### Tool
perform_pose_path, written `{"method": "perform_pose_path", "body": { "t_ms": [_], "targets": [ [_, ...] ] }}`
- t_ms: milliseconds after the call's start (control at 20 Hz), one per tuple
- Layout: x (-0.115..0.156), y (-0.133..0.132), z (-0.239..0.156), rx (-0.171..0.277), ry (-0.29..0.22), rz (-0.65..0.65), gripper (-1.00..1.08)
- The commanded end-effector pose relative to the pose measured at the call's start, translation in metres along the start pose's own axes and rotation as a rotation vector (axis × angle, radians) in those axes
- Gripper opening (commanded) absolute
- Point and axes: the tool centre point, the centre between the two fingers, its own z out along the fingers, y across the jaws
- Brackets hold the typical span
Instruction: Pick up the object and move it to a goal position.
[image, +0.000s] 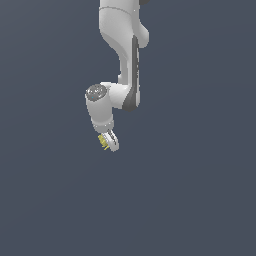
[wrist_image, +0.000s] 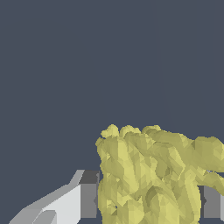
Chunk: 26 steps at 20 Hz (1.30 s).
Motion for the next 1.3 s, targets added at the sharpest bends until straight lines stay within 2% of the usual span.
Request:
{"method": "perform_pose_path", "body": {
  "t_ms": [0,300,900,1250],
  "targets": [
    [-0.008,-0.001,-0.009,0.001,0.0,0.0,-1.0],
    [-0.038,-0.003,-0.042,0.001,-0.001,0.0,-1.0],
    [-0.114,-0.009,-0.132,-0.002,0.002,0.001,-1.0],
    [-0.144,-0.012,-0.168,-0.002,0.002,0.001,-1.0]
  ]
}}
